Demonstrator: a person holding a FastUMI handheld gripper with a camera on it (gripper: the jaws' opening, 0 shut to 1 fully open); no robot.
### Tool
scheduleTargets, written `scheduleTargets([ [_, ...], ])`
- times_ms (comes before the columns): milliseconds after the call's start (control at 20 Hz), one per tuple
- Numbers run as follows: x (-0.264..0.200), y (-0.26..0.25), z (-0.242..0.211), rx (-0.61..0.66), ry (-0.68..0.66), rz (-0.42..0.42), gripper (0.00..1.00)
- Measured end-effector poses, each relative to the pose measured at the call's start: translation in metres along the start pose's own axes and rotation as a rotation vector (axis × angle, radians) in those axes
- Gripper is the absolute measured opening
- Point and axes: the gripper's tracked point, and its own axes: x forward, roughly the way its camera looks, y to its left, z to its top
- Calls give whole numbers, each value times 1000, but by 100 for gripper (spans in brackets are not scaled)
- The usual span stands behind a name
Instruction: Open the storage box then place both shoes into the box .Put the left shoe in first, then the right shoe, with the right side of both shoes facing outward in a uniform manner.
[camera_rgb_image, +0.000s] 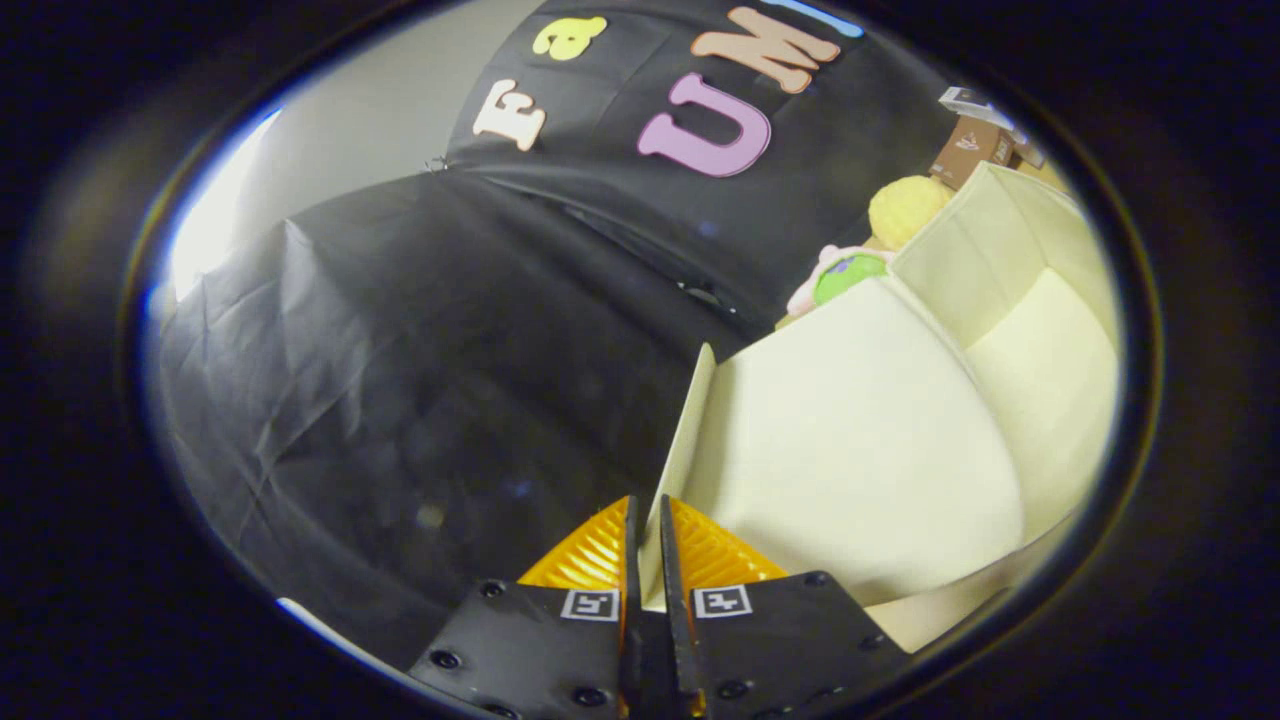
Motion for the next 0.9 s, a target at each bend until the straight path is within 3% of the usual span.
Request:
scheduleTargets([
  [300,0,-34,3,-94,1,-82,100],
  [600,-37,-45,52,-233,-53,-144,100],
  [900,-91,-68,124,-382,-105,-274,100],
])
